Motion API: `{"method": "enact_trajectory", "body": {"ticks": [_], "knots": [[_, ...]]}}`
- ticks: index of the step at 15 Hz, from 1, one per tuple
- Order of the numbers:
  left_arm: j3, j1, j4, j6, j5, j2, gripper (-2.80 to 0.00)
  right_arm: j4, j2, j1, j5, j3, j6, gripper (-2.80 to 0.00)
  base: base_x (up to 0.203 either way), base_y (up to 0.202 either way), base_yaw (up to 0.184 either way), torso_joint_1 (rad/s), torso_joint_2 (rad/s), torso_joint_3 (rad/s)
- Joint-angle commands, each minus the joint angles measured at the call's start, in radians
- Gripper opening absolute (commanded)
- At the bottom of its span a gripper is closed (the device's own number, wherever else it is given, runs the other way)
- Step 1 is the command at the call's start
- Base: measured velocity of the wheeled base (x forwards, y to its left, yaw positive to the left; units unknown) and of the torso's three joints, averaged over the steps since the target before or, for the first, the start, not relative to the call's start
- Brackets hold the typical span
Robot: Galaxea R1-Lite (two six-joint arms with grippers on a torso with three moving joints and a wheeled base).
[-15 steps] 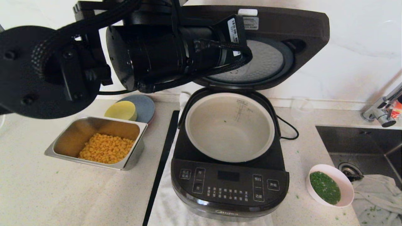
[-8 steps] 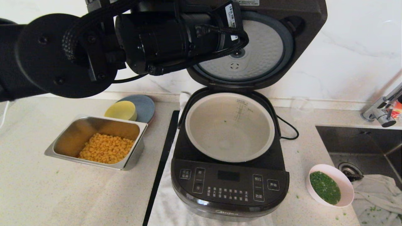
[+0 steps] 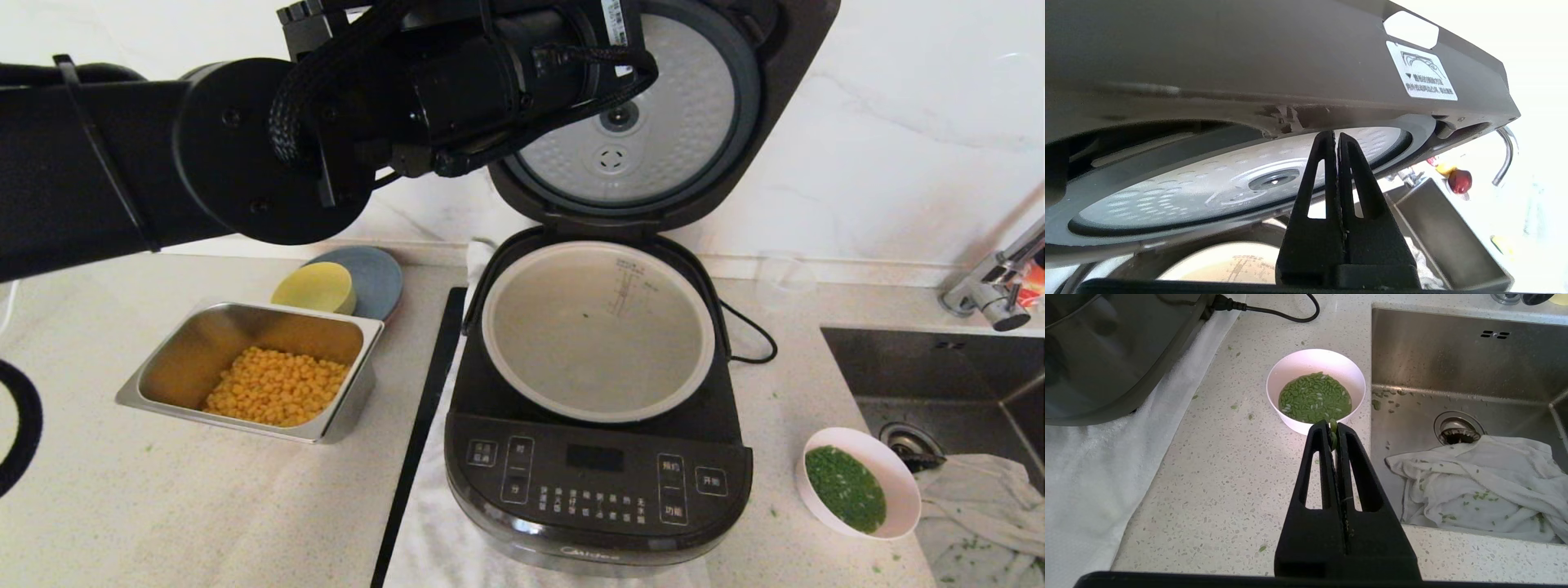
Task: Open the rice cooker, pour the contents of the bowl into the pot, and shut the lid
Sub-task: Open the rice cooker, then turn on the tap
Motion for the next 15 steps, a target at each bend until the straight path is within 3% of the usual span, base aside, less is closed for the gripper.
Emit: {"method": "enact_trajectory", "body": {"ticks": [1, 7, 11, 13, 15], "knots": [[0.01, -0.001, 0.003, -0.007, 0.002, -0.012, -2.8, 0.0, 0.002, 0.0, 0.0, 0.0, 0.0, -2.8, 0.0, 0.0, 0.0, 0.0, 0.0, 0.0], [0.324, -0.027, 0.077, -0.01, 0.001, -0.287, -2.8, 0.0, 0.002, 0.0, 0.0, 0.0, 0.0, -2.8, 0.0, 0.0, 0.0, 0.0, 0.0, 0.0], [0.636, -0.033, 0.136, -0.011, 0.014, -0.543, -2.8, 0.0, 0.001, 0.0, 0.0, 0.0, 0.0, -2.8, 0.0, 0.0, 0.0, 0.0, 0.0, 0.0], [0.803, -0.029, 0.143, -0.005, 0.068, -0.706, -2.8, 0.0, 0.001, 0.0, 0.0, 0.0, 0.0, -2.8, 0.0, 0.0, 0.0, 0.0, 0.0, 0.0], [0.969, 0.007, 0.151, 0.014, 0.171, -0.864, -2.8, 0.0, 0.001, 0.0, 0.0, 0.0, 0.0, -2.8, 0.0, 0.0, 0.0, 0.0, 0.0, 0.0]]}}
